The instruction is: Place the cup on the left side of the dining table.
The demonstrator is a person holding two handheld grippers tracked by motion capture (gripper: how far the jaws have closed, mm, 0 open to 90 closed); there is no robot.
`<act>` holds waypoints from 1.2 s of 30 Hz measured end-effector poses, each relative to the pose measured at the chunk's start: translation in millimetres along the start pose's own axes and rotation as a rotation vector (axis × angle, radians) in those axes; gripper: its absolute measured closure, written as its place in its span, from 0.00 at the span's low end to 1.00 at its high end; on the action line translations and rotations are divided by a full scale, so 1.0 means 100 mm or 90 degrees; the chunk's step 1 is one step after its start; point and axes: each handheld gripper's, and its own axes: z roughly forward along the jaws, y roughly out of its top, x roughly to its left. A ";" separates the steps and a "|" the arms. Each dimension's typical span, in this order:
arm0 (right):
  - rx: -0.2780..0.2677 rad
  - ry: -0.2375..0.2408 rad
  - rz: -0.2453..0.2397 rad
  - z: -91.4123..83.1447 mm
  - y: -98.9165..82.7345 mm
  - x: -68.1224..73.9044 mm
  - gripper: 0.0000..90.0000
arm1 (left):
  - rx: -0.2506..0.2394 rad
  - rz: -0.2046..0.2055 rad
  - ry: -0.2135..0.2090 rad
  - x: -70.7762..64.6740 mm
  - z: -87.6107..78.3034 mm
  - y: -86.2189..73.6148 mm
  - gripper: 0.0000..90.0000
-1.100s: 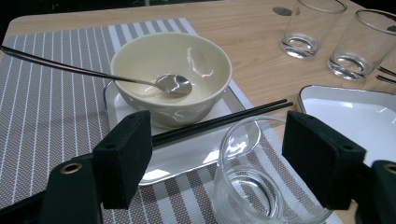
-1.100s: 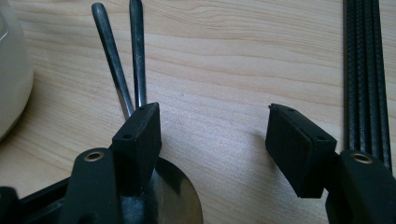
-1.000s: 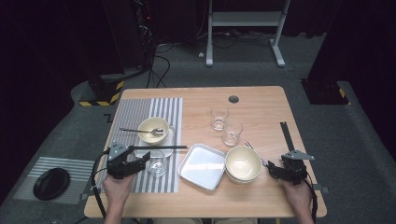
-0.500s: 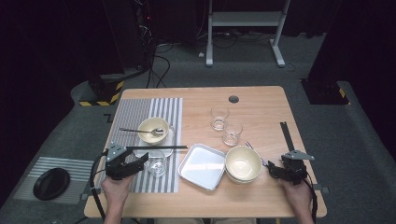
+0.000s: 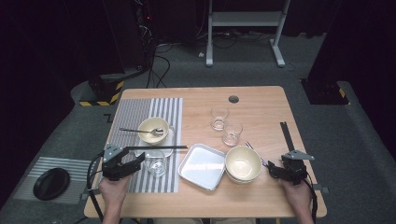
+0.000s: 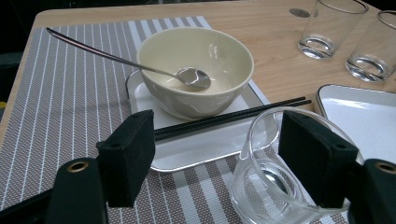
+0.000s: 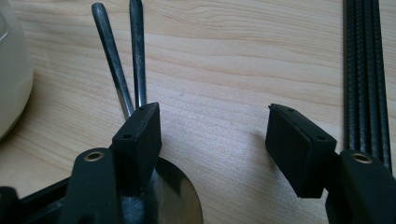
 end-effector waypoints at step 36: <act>0.000 0.000 0.000 0.00 0.00 0.00 0.40 | 0.004 -0.040 0.025 0.09 -0.04 -0.16 0.35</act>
